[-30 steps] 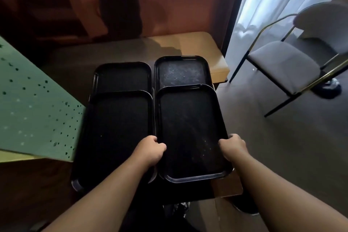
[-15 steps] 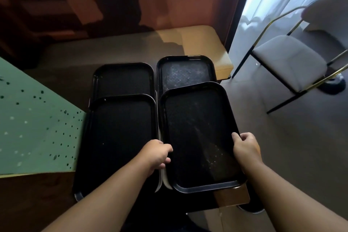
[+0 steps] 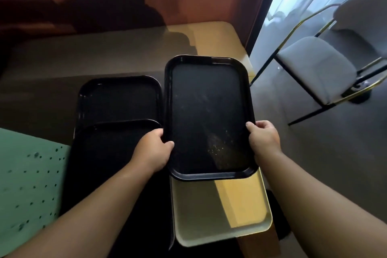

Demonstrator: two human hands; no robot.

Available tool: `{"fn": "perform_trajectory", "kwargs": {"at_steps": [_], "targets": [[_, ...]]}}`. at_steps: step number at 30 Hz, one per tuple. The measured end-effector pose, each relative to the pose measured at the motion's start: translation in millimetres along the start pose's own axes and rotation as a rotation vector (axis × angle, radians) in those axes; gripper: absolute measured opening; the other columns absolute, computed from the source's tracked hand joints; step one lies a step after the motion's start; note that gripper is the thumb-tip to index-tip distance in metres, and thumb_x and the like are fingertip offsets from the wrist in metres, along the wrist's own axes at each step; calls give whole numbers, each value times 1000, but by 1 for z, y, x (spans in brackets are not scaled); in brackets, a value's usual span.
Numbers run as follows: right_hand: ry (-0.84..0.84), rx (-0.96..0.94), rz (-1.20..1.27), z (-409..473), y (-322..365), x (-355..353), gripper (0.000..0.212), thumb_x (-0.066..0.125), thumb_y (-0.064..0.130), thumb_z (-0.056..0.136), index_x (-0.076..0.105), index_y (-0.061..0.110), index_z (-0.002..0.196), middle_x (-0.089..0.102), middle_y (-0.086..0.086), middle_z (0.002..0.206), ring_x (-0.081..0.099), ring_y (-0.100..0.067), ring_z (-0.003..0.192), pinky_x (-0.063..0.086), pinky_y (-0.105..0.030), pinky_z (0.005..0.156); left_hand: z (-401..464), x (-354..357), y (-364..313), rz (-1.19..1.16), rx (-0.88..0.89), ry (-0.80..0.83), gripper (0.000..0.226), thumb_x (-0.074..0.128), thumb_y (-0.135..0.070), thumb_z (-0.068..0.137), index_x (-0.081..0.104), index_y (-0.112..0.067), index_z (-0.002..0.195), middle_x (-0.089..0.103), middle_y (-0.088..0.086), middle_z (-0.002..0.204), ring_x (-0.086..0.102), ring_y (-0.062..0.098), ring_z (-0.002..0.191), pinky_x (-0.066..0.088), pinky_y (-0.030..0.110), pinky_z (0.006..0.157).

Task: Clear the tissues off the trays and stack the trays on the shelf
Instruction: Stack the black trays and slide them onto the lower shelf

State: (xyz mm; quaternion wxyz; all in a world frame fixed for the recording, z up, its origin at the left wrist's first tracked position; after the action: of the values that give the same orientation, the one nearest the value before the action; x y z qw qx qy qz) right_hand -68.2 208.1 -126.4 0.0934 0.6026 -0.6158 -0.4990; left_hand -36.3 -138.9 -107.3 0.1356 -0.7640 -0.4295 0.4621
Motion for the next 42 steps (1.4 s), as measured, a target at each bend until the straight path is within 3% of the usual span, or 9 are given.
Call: {"fn": "perform_trajectory", "kwargs": {"at_steps": [3, 6, 11, 14, 17, 25, 31, 37, 42], "targets": [[-3, 21, -75, 16, -1, 12, 14, 64, 32, 97, 63, 22, 106, 68, -2, 101, 64, -19, 87, 52, -34, 68, 17, 5, 5, 217, -7, -7, 37, 66, -25, 90, 63, -11, 124, 68, 7, 119, 65, 25, 104, 48, 29, 76], [-48, 32, -160, 28, -7, 16, 13, 63, 31, 95, 64, 22, 104, 66, -5, 113, 65, -23, 92, 57, -39, 78, 23, 14, 4, 293, 21, 7, 11, 64, -20, 90, 61, -13, 98, 63, 7, 110, 61, 17, 83, 40, 24, 61], [-19, 7, -228, 28, -19, 24, 26, 61, 27, 93, 57, 26, 119, 62, -3, 119, 65, -23, 95, 60, -43, 79, 16, 25, 0, 375, 19, 26, 20, 57, -16, 93, 42, -18, 80, 48, 2, 101, 52, 16, 73, 43, 30, 61], [1, 8, -272, 26, -21, 27, 39, 62, 32, 93, 54, 28, 131, 61, -2, 123, 65, -24, 101, 61, -47, 85, 9, 32, -3, 434, -3, 70, 12, 53, -21, 95, 42, -15, 97, 46, 5, 111, 53, 20, 78, 44, 34, 63], [20, 22, -345, 30, -16, 25, 37, 57, 37, 100, 58, 21, 132, 64, -3, 116, 64, -25, 101, 58, -43, 87, 6, 36, -4, 446, -36, 110, 34, 52, -26, 97, 44, -11, 128, 44, 7, 124, 57, 23, 86, 49, 35, 67], [106, -117, -200, 0, 29, 2, 25, 50, 36, 105, 56, 16, 119, 61, -1, 103, 57, -10, 86, 42, -27, 60, -7, 27, 1, 233, -20, 114, 65, 55, -30, 95, 30, -18, 154, 40, 6, 144, 58, 21, 102, 49, 32, 79], [98, -171, -20, -44, 38, -34, 21, 56, 34, 103, 57, 17, 116, 66, -6, 106, 65, -18, 92, 56, -34, 72, -43, 1, 2, -76, 9, -45, 66, 54, -57, 93, 42, -22, 147, 50, -5, 137, 58, 15, 114, 45, 31, 92], [278, -127, 85, -105, 23, -16, 23, 55, 31, 105, 59, 15, 121, 68, -7, 109, 68, -23, 98, 61, -40, 78, -85, 0, 55, -709, -255, -64, 46, 52, -58, 90, 71, -18, 104, 78, 3, 104, 74, 24, 98, 56, 49, 94], [559, 13, 179, -150, 6, 34, 31, 56, 35, 104, 61, 14, 126, 72, -12, 117, 70, -31, 107, 58, -51, 95, -139, -41, 100, -513, -279, -360, 34, 42, -44, 101, 64, -20, 90, 69, 5, 99, 66, 23, 94, 54, 46, 91]]}}
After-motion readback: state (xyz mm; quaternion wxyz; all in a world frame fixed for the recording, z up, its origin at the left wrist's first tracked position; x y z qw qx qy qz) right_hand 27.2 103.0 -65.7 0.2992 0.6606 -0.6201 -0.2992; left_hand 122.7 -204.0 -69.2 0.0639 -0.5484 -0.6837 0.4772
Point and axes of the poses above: each hand's wrist, its own z-axis towards the middle knuckle, its own x-axis out of the palm, y = z × x, the point moved 10 cm from there along z, towards the middle knuckle
